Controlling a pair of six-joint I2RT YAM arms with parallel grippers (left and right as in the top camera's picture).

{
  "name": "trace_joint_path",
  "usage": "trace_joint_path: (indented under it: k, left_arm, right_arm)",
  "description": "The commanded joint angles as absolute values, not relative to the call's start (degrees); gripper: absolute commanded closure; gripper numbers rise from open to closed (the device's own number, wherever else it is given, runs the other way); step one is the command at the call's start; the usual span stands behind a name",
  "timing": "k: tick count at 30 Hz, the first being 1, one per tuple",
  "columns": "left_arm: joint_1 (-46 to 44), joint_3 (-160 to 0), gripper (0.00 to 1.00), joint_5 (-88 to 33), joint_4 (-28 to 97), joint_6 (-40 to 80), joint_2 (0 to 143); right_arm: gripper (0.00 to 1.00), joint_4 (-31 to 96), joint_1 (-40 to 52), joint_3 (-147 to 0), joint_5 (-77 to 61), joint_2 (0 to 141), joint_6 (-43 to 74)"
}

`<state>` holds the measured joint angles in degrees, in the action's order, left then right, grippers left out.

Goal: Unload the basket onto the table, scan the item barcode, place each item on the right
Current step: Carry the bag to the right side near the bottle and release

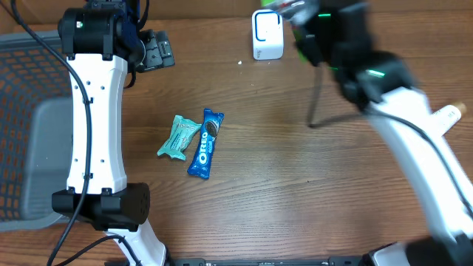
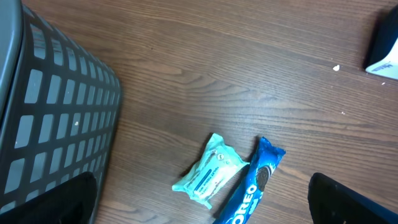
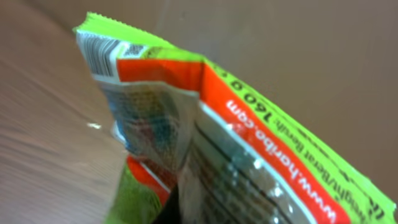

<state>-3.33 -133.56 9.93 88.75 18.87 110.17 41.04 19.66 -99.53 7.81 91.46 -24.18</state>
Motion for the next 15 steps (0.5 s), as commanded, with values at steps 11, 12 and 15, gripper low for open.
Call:
trace_joint_path:
  k: [11, 12, 15]
  left_arm:
    - [-3.4, -133.5, 0.00, 10.7, 88.6, 18.0, 110.2]
    - [-3.4, -133.5, 0.00, 10.7, 88.6, 18.0, 110.2]
    - [-3.4, -133.5, 0.00, 10.7, 88.6, 18.0, 110.2]
  right_arm:
    - [0.96, 52.7, -17.7, -88.2, -10.5, 102.6, 28.7]
    - [0.96, 51.4, -19.0, -87.5, -10.8, 104.1, 28.8]
    - [0.96, 46.3, -22.2, -85.7, -10.6, 108.6, 28.8]
